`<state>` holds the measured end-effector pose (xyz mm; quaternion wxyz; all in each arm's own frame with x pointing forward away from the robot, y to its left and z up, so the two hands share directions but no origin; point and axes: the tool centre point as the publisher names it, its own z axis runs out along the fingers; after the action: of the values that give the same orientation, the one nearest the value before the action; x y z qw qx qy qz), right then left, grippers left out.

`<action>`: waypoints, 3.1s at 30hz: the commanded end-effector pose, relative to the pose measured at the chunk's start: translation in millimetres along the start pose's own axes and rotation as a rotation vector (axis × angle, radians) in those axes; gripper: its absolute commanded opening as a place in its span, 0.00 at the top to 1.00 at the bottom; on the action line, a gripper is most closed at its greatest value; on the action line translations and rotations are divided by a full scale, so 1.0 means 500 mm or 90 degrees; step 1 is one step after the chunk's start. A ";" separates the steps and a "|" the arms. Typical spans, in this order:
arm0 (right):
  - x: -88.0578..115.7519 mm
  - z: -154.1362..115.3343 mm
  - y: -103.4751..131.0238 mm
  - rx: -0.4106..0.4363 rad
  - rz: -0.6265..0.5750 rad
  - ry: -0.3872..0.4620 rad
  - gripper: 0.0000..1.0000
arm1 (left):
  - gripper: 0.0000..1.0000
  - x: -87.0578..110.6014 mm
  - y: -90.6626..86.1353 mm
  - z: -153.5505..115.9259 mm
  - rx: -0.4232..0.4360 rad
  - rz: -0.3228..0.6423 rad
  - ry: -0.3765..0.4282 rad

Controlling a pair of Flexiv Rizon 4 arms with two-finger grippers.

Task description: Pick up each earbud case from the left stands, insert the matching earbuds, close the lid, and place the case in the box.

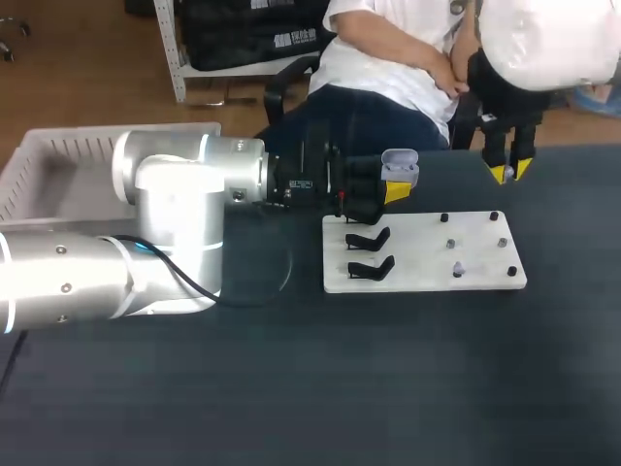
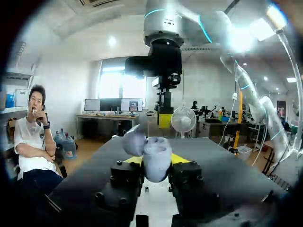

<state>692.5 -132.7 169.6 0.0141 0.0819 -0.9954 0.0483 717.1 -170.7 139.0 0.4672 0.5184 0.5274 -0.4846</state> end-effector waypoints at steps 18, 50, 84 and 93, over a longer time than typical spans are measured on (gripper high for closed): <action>-0.011 -0.025 0.044 -0.149 0.446 -0.005 1.00 | 1.00 0.002 -0.004 0.000 -0.005 0.003 -0.003; -0.009 -0.089 0.159 -0.065 0.413 -0.053 1.00 | 1.00 0.002 -0.004 0.000 -0.005 0.003 -0.003; -0.053 -0.093 0.248 -0.021 0.387 -0.069 1.00 | 1.00 0.002 -0.004 0.000 -0.005 0.003 -0.003; -0.057 -0.088 0.251 -0.021 0.382 -0.066 1.00 | 1.00 0.002 -0.004 0.000 -0.005 0.003 -0.003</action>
<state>700.6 -1.6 201.0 -0.0508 -0.2133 -0.9753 0.0279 717.1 -170.6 139.0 0.4671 0.5184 0.5274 -0.4846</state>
